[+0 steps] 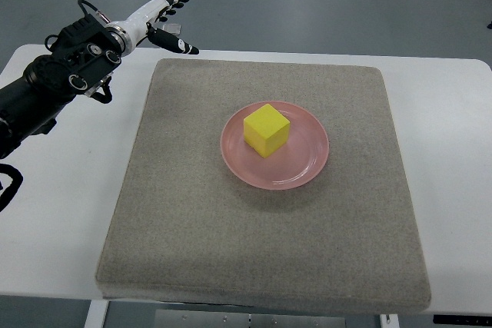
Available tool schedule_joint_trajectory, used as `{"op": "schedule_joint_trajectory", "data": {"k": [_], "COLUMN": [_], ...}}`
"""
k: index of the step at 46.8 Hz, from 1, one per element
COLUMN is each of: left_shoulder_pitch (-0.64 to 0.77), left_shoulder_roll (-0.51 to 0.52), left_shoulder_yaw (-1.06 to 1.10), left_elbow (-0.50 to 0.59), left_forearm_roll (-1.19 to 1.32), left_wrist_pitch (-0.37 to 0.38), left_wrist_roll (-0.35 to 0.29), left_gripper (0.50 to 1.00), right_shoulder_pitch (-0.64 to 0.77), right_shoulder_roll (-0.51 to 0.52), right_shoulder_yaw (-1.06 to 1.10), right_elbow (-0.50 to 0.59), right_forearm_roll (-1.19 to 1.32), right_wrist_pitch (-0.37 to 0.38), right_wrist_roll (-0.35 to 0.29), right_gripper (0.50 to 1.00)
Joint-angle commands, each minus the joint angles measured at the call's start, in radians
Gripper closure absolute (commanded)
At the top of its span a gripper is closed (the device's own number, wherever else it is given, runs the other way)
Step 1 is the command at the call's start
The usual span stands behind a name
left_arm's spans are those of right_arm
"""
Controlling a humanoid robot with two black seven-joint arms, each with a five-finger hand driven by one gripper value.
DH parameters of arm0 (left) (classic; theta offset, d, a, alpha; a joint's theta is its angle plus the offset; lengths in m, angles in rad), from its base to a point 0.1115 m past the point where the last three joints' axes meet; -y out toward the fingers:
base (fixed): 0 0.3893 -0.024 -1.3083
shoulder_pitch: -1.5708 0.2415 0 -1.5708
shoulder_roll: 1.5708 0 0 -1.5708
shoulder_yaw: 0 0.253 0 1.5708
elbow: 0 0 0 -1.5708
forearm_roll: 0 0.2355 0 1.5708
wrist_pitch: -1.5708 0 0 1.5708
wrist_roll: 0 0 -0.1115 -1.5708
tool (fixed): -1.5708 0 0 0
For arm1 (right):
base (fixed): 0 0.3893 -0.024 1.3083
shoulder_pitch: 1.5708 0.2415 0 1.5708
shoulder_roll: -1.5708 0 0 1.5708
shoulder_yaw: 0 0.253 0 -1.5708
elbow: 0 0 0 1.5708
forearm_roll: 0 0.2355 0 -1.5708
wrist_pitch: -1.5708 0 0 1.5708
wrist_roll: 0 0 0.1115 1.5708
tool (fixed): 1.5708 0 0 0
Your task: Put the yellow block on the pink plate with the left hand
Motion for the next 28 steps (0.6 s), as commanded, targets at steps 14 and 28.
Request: {"op": "schedule_joint_trajectory", "data": {"k": [14, 28], "left_shoulder_pitch": [0.015, 0.104], "left_shoulder_roll": [-0.050, -0.050], "left_shoulder_yaw": [-0.023, -0.264], "left_elbow": [0.020, 0.041], "left_forearm_roll": [-0.438, -0.554], "left_wrist_pitch": [0.084, -0.108], "left_wrist_roll": [0.058, -0.055], "left_gripper": [0.510, 0.510], "right_shoulder_pitch": [0.000, 0.000], "right_shoulder_roll": [0.000, 0.000], "right_shoulder_yaw": [0.000, 0.000], "right_elbow": [0.000, 0.000], "right_forearm_roll": [0.000, 0.000], "right_wrist_pitch": [0.000, 0.000], "right_wrist_roll": [0.000, 0.000], "right_gripper": [0.576, 0.576]}}
